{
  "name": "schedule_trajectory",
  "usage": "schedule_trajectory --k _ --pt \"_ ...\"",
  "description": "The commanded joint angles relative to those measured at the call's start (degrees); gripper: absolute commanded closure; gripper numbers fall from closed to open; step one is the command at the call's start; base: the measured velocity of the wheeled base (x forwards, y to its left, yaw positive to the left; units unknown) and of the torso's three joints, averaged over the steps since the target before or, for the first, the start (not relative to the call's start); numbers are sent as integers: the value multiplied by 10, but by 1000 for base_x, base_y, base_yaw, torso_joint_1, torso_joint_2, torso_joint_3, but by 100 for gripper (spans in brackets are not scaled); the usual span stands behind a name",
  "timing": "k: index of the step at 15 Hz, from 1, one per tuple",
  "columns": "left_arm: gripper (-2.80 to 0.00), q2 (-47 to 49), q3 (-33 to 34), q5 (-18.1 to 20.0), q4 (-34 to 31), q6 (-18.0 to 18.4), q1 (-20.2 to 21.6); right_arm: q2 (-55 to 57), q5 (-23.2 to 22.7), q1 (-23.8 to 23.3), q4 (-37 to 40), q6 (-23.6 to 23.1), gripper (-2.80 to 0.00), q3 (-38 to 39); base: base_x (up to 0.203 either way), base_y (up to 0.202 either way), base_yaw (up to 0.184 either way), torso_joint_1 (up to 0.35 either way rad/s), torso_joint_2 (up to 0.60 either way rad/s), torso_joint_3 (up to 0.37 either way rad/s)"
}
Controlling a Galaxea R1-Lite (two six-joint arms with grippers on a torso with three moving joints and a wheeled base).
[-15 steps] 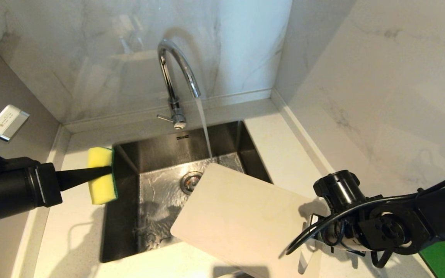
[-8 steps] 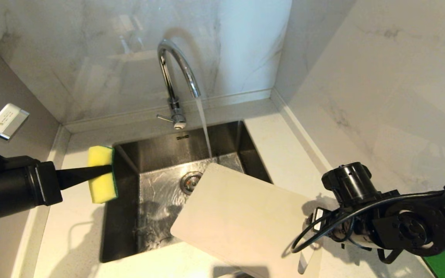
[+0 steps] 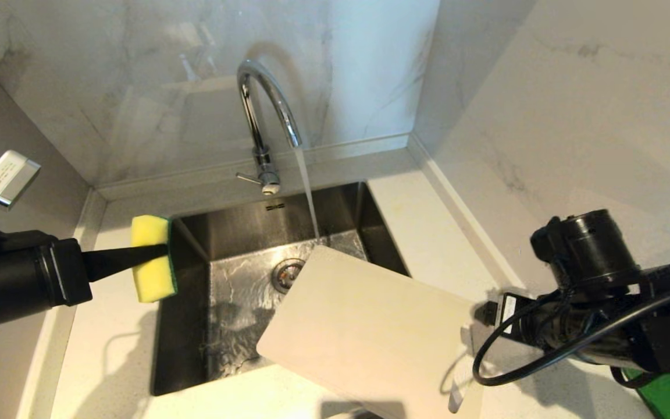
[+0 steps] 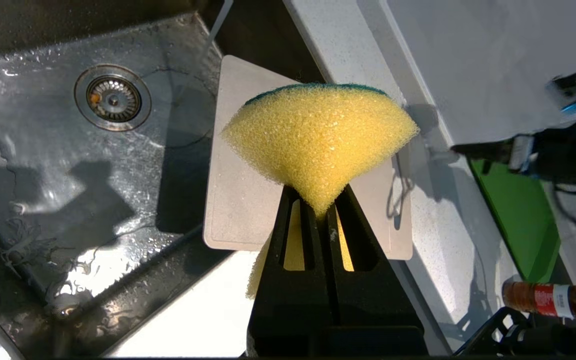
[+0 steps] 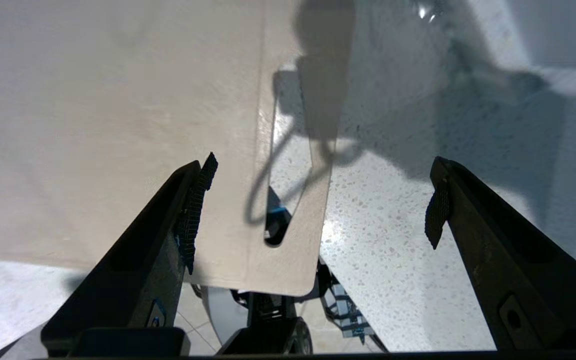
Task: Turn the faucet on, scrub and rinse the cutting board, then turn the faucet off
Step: Put down the cleaning cloth
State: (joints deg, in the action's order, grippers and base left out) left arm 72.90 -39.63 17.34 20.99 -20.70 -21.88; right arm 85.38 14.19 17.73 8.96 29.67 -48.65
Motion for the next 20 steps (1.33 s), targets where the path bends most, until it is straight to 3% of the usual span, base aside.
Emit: schedule_trajectory --k 1,5,10,13,15,20 --pt "0 -1 0 2 1 -1 -1 -55 5 2 71 -5 0 -70 0 0 0 0 0 0" --pt "0 -3 -4 0 2 -1 -1 -120 13 3 192 -32 0 -150 0 0 0 0 0 0" --pt "0 -7 -4 0 3 -1 -1 -154 36 3 281 -66 0 -243 0 0 0 0 0 0" --pt "0 -7 -5 1 2 0 -4 -163 45 4 353 -69 0 -332 0 0 0 0 0 0" --pt "0 -10 -4 0 2 0 -5 -180 58 -2 388 -66 0 -346 0 0 0 0 0 0" --pt "0 -12 -4 -1 2 0 -16 -233 74 -113 392 -66 0 -332 0 0 0 0 0 0"
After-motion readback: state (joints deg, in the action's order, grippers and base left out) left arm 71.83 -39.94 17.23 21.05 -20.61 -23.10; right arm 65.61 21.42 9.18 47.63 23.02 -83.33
